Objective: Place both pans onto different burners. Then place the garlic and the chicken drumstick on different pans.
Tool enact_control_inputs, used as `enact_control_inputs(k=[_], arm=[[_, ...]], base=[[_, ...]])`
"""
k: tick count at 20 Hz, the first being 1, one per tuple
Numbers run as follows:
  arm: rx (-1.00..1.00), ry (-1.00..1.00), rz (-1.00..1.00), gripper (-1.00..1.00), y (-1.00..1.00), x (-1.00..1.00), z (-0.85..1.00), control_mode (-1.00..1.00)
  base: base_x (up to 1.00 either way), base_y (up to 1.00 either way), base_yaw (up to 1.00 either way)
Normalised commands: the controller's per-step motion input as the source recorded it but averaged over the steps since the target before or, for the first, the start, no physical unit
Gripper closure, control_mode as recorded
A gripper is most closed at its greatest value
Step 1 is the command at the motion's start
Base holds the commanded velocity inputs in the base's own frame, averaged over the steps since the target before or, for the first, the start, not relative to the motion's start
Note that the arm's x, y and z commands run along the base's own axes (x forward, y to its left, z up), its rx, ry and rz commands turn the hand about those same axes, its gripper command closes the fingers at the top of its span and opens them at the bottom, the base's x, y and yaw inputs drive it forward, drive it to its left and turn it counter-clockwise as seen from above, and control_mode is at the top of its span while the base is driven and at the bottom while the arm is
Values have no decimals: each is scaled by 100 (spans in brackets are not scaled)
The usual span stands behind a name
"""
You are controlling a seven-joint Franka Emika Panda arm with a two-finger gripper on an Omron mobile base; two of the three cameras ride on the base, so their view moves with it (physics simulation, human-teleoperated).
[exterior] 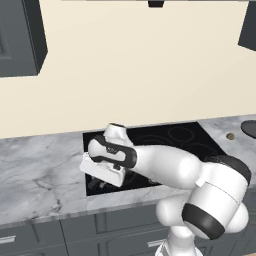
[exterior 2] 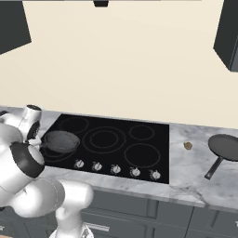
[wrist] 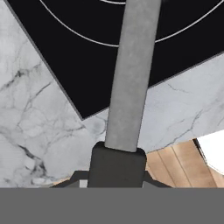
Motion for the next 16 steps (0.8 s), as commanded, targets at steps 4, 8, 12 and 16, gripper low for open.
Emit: enact_control_inputs(k=[4,8,12,16], arm=[[0,11,0,100,4,7,-17,-100],[0,10,0,100,4,1,-24,-100],[0,9,0,100,10,-2,-21,-100],[0,8,0,100,23,0,-26,-100]], base=[[0,0,0],[0,0,0],[0,0,0],[0,0,0]])
